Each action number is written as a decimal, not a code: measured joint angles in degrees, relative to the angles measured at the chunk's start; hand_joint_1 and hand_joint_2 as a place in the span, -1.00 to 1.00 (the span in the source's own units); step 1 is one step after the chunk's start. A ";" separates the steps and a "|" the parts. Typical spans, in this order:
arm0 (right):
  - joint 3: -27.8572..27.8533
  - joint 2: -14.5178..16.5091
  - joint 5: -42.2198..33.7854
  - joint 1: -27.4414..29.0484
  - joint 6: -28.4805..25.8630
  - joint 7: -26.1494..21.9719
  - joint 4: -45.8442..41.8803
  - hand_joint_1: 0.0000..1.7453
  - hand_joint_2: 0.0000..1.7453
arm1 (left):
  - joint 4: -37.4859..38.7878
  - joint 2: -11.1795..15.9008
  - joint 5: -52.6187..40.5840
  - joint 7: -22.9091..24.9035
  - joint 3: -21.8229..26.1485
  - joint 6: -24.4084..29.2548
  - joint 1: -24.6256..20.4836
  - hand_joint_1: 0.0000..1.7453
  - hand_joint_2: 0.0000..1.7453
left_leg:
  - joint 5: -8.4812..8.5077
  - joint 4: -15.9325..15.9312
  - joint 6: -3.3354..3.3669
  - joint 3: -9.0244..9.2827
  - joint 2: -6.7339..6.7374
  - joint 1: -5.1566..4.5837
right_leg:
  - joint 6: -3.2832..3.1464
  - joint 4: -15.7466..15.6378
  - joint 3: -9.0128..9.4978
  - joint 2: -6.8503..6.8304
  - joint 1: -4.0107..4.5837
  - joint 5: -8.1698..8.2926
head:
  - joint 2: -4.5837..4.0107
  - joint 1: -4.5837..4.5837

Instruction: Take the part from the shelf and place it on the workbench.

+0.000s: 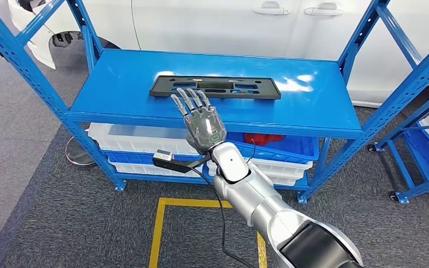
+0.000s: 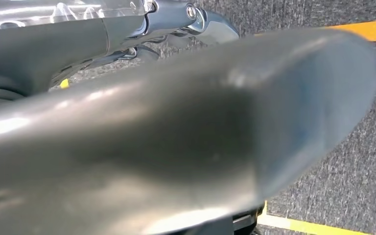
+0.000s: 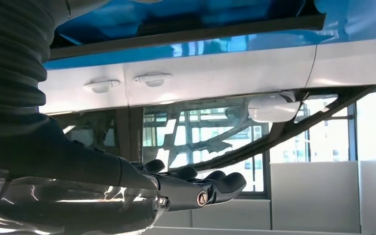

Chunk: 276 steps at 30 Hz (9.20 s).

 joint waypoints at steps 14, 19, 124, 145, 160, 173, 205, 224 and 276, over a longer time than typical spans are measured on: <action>-0.03 2.03 -0.26 0.36 0.02 -0.85 0.70 -1.00 1.00 | 0.02 -0.21 -0.04 0.11 -0.17 -0.22 0.11 -1.00 -1.00 | -7.10 14.66 -3.31 -6.38 0.00 0.03 | -3.17 -18.23 9.38 -0.07 0.14 7.28 | 0.00 -0.48; -0.03 2.63 -0.33 0.67 0.30 -1.21 1.49 -1.00 1.00 | 0.07 -0.21 -0.01 0.14 -0.17 -0.45 0.40 -1.00 -1.00 | 1.02 5.32 -3.18 -4.14 0.13 0.14 | -2.57 -17.96 11.37 0.09 0.22 5.42 | 0.00 -0.48; 4.28 0.20 5.83 -0.19 9.91 8.02 14.45 1.00 1.00 | 0.61 -0.60 -2.28 -1.57 0.22 0.15 0.09 -1.00 -1.00 | 0.25 -0.33 -0.14 0.24 -0.04 0.21 | -0.37 -3.91 1.95 0.08 0.13 2.46 | 0.00 0.23; 4.23 -0.78 6.10 -1.51 10.01 9.76 15.57 1.00 1.00 | 0.61 -0.40 -4.75 -8.03 0.13 -0.46 -0.10 -1.00 1.00 | 0.05 0.14 -1.63 -0.09 -0.09 -0.15 | -1.68 -17.56 8.60 0.17 0.62 7.34 | 0.00 -0.03; -0.30 -1.56 1.70 -0.68 0.72 1.47 3.90 1.00 1.00 | 0.61 -0.60 -4.26 -11.16 0.43 0.05 -1.00 -1.00 1.00 | -0.11 0.47 -1.76 -0.30 0.01 -0.02 | -1.35 -16.60 7.53 0.11 0.23 7.24 | 0.00 0.23; -10.09 -7.61 -80.04 16.75 19.10 -35.67 -57.27 1.00 1.00 | 0.62 -0.91 0.76 -16.37 6.81 -2.66 0.21 -1.00 1.00 | -0.98 2.44 -1.77 -0.42 0.04 0.02 | -2.50 -16.92 8.36 -0.05 0.35 6.77 | 0.00 -0.06; -1.80 -13.92 -83.38 32.35 32.48 -41.58 -75.90 1.00 1.00 | 0.63 -1.29 0.64 -15.55 9.45 -1.60 0.19 -1.00 1.00 | -6.15 -0.54 -1.66 6.72 -0.04 -0.33 | -1.26 -16.61 3.94 -0.35 -0.14 11.71 | 0.00 -0.19; -1.48 -15.78 -83.42 31.38 30.82 -41.56 -76.66 1.00 1.00 | 0.70 -2.04 1.46 -8.37 10.81 0.40 0.72 -1.00 1.00 | 2.60 1.61 -1.93 -4.41 0.31 -0.35 | -2.11 -17.99 13.29 -0.38 -0.03 3.76 | 0.00 0.62; 1.09 -18.38 -81.04 32.40 32.68 -41.59 -78.01 1.00 1.00 | 0.79 -1.98 0.47 -11.32 14.20 8.44 1.70 -1.00 1.00 | -0.98 -0.99 -0.14 2.21 2.58 -0.01 | 0.37 -1.21 2.23 0.19 -0.28 -0.46 | 0.00 1.25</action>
